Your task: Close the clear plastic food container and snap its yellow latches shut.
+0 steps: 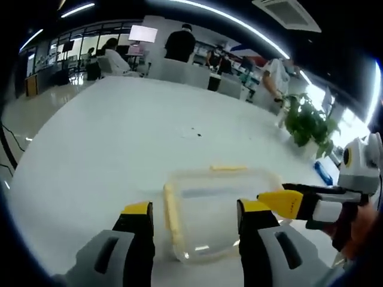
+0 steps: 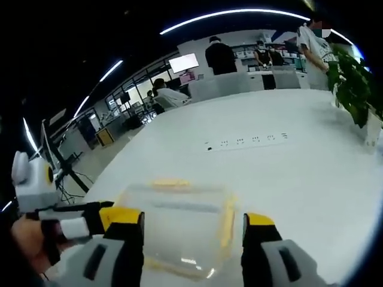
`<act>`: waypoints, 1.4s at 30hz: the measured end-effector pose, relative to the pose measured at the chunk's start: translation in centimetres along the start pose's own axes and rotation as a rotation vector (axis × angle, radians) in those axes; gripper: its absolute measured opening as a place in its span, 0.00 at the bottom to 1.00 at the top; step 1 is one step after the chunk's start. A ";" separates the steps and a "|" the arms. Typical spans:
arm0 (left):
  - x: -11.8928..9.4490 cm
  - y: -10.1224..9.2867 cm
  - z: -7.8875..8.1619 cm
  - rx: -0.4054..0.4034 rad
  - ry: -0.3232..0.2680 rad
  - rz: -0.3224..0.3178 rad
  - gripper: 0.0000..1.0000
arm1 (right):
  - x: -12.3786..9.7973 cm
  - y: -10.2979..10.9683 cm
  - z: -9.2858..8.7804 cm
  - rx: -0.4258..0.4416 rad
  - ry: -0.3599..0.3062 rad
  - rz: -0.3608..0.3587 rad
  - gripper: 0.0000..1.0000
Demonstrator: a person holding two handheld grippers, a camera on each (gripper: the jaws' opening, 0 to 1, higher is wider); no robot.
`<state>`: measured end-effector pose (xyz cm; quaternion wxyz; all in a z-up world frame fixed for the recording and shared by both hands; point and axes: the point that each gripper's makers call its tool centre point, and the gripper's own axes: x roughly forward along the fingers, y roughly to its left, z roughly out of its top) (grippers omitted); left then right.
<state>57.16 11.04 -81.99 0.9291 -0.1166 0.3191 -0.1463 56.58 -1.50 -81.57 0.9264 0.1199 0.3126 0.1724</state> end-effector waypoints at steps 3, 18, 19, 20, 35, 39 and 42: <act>-0.1 0.3 0.0 0.002 -0.012 -0.005 0.66 | 0.1 -0.2 -0.1 0.016 0.004 0.017 0.85; -0.9 -0.6 -0.3 0.062 -0.020 -0.024 0.99 | -1.3 1.4 0.8 0.020 -0.041 0.032 1.00; -1.1 -0.6 -0.2 0.066 -0.026 -0.027 0.99 | -1.5 1.6 0.8 0.012 -0.042 0.037 1.00; -1.2 -0.6 -0.2 0.069 -0.028 -0.028 0.99 | -1.6 1.8 0.9 0.012 -0.041 0.049 1.00; -6.9 -1.4 0.7 0.106 -0.042 -0.045 0.99 | -6.9 5.0 1.6 -0.045 -0.066 0.094 1.00; -9.3 -1.4 0.3 0.125 -0.037 -0.040 0.99 | -8.8 5.5 1.6 -0.051 -0.077 0.098 1.00; -10.9 -1.4 0.0 0.127 -0.029 -0.037 0.99 | -10.4 5.6 1.6 -0.051 -0.075 0.091 1.00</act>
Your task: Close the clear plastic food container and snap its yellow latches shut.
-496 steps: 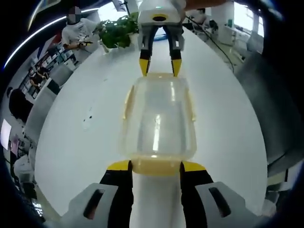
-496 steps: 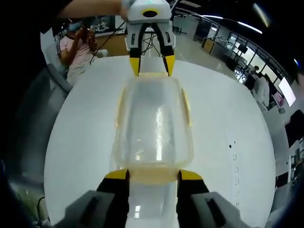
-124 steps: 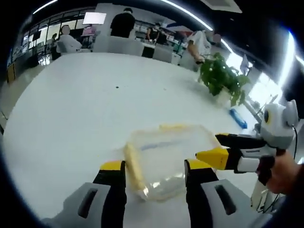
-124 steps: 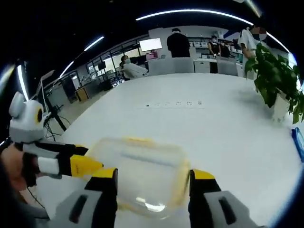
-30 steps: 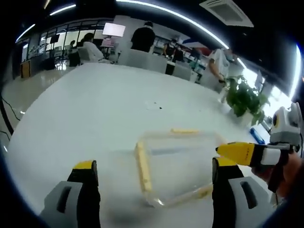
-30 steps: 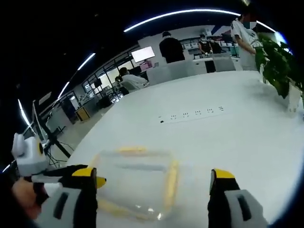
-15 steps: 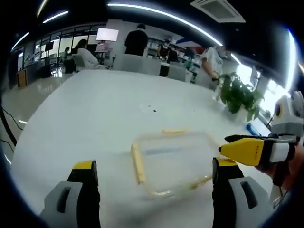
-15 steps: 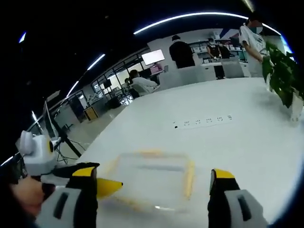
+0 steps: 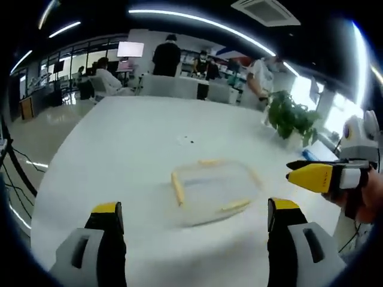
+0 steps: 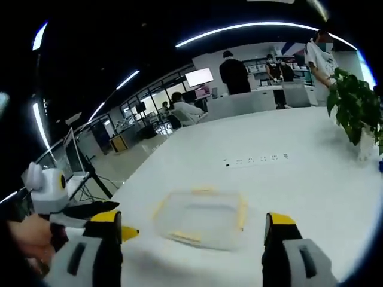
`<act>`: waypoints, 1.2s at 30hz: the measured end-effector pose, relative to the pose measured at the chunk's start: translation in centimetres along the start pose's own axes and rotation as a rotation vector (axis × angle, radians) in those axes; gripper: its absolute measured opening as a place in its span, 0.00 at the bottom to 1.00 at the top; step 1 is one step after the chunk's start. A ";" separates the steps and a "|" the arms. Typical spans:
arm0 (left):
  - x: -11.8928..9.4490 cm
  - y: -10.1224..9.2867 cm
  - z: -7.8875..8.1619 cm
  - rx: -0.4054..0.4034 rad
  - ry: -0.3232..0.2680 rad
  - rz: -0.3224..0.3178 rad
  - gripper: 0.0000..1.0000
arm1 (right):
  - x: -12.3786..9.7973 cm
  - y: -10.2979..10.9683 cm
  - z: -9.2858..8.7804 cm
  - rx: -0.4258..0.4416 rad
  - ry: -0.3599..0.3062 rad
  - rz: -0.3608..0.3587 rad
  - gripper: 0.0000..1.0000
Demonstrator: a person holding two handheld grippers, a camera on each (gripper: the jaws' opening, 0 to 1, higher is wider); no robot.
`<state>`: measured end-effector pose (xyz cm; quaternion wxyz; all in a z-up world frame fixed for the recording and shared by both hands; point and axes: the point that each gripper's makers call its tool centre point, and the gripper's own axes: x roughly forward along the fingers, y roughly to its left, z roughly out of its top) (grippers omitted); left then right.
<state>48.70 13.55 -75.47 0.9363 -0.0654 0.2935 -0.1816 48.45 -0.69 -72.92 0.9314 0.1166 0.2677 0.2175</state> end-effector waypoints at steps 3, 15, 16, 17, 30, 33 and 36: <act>-2.0 -0.3 -0.2 0.016 -0.003 -0.004 0.99 | -2.0 0.2 0.5 -0.018 -0.018 -0.013 1.00; -8.0 0.0 -1.9 0.058 0.012 -0.009 0.99 | -9.1 -1.1 -1.4 -0.061 -0.012 -0.038 1.00; -8.4 0.0 -2.0 0.057 0.011 -0.013 0.99 | -9.9 -1.1 -1.7 -0.076 -0.008 -0.037 1.00; -8.9 -0.1 -2.2 0.060 0.010 -0.018 0.99 | -10.4 -1.1 -1.9 -0.078 -0.009 -0.033 1.00; -14.7 -0.4 -4.3 0.152 0.030 -0.058 0.99 | -18.9 -0.5 -4.3 -0.164 -0.008 0.008 1.00; -16.0 -0.6 -5.0 0.169 0.039 -0.076 0.99 | -20.1 -0.8 -5.4 -0.173 0.000 -0.002 1.00; -17.1 -0.5 -5.7 0.188 0.039 -0.085 0.99 | -21.2 -1.1 -6.4 -0.175 -0.008 -0.005 1.00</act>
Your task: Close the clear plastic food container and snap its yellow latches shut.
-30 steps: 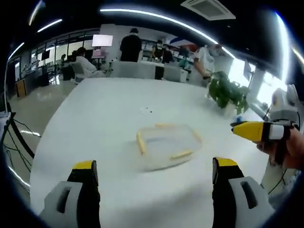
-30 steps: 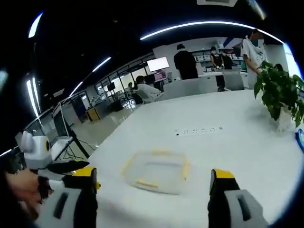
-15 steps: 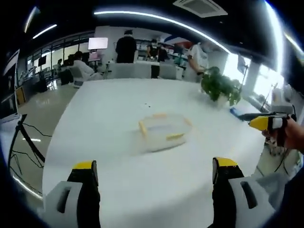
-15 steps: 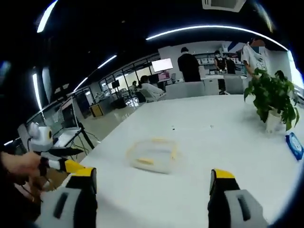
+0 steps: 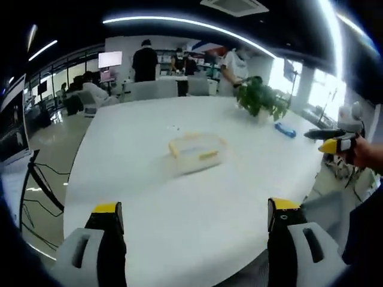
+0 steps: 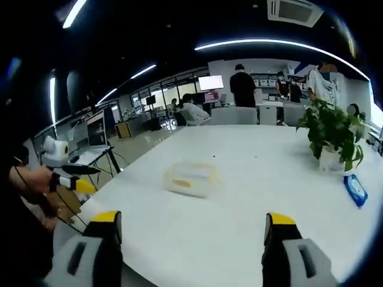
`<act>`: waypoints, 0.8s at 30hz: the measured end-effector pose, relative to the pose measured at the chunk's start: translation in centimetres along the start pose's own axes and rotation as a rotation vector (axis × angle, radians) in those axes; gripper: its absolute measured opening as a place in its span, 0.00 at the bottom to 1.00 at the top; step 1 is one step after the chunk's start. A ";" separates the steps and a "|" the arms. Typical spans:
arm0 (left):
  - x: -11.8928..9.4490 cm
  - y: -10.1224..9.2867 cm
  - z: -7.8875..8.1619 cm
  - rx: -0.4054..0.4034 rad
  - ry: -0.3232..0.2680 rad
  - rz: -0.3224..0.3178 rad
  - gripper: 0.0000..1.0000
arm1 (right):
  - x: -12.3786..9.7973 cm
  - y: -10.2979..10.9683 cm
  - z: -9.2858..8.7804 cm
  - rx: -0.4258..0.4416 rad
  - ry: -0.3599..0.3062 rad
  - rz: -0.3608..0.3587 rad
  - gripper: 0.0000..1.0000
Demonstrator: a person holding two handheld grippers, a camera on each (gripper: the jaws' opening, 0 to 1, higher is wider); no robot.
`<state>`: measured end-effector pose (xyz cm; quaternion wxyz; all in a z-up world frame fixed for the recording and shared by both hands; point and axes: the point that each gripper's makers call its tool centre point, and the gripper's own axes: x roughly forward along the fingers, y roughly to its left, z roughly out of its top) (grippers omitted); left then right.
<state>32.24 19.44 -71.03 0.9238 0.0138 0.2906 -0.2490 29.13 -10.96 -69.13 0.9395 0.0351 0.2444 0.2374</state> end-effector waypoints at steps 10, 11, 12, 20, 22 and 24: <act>-1.8 0.4 -3.8 -0.008 0.018 0.011 0.98 | -1.1 0.9 -5.8 0.035 0.065 0.001 1.00; -1.8 0.4 -4.2 -0.007 0.025 0.011 0.98 | -1.2 1.0 -6.3 0.033 0.074 0.001 1.00; -1.9 0.4 -4.4 -0.006 0.029 0.010 0.98 | -1.3 1.0 -6.5 0.033 0.073 0.000 1.00; -2.9 0.0 -5.0 0.008 0.018 -0.014 0.98 | -1.4 0.5 -8.0 0.023 0.086 -0.036 1.00; -2.9 0.1 -5.3 0.006 0.014 -0.011 0.98 | -1.4 0.6 -8.1 0.024 0.099 -0.037 1.00; -2.9 0.2 -5.6 0.006 0.016 -0.007 0.98 | -1.4 0.6 -8.0 0.024 0.101 -0.034 1.00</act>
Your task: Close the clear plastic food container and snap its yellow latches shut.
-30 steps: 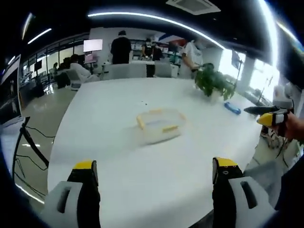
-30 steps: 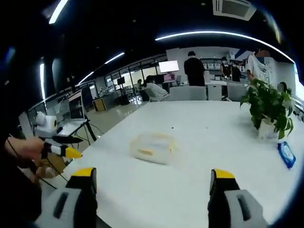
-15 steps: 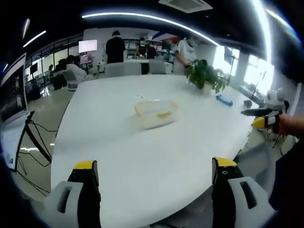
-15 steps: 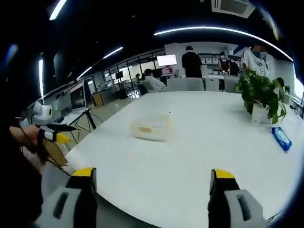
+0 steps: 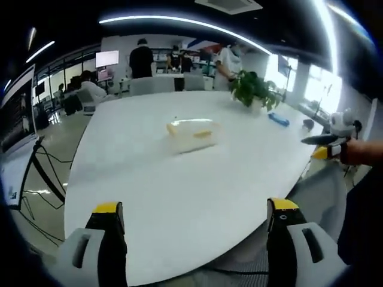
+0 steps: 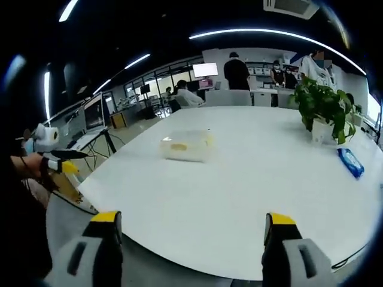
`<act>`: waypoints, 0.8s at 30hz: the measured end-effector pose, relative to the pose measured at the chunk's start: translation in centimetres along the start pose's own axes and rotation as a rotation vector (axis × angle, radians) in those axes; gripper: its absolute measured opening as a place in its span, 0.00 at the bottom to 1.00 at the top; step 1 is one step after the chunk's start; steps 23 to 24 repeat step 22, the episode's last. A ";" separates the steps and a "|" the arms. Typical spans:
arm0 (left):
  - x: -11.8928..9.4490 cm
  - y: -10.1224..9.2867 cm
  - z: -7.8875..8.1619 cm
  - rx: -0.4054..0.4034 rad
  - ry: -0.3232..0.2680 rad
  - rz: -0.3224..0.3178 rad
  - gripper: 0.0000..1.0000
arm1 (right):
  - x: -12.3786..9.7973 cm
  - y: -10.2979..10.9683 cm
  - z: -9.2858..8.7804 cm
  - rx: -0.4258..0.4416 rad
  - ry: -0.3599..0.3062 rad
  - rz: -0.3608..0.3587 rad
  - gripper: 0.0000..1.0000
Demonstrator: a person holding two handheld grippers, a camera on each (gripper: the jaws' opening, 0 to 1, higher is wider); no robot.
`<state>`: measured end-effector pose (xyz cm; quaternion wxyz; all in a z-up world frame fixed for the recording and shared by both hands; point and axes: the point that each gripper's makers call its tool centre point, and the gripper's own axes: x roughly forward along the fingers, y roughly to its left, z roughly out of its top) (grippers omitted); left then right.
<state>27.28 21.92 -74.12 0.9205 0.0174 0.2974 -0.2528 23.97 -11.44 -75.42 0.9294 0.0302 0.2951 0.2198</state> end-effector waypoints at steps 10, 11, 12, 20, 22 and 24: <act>-0.9 1.8 -1.3 -0.049 0.010 0.046 0.97 | -0.2 0.8 0.9 -0.015 0.007 0.021 1.00; -0.9 1.8 -1.5 -0.049 0.012 0.044 0.97 | -0.2 0.9 0.8 -0.017 0.008 0.022 1.00; -1.0 1.6 -1.9 -0.058 0.020 0.034 0.97 | 0.0 1.3 0.6 -0.019 0.013 0.027 1.00; -1.7 1.7 -2.7 -0.064 0.013 0.024 0.99 | -0.1 2.0 0.1 -0.051 0.007 0.006 1.00; -1.6 1.8 -2.7 -0.063 0.009 0.028 0.99 | -0.1 1.8 -0.5 -0.104 0.033 -0.005 1.00; -1.6 1.8 -2.7 -0.063 0.009 0.028 0.99 | -0.1 1.8 -0.5 -0.104 0.033 -0.005 1.00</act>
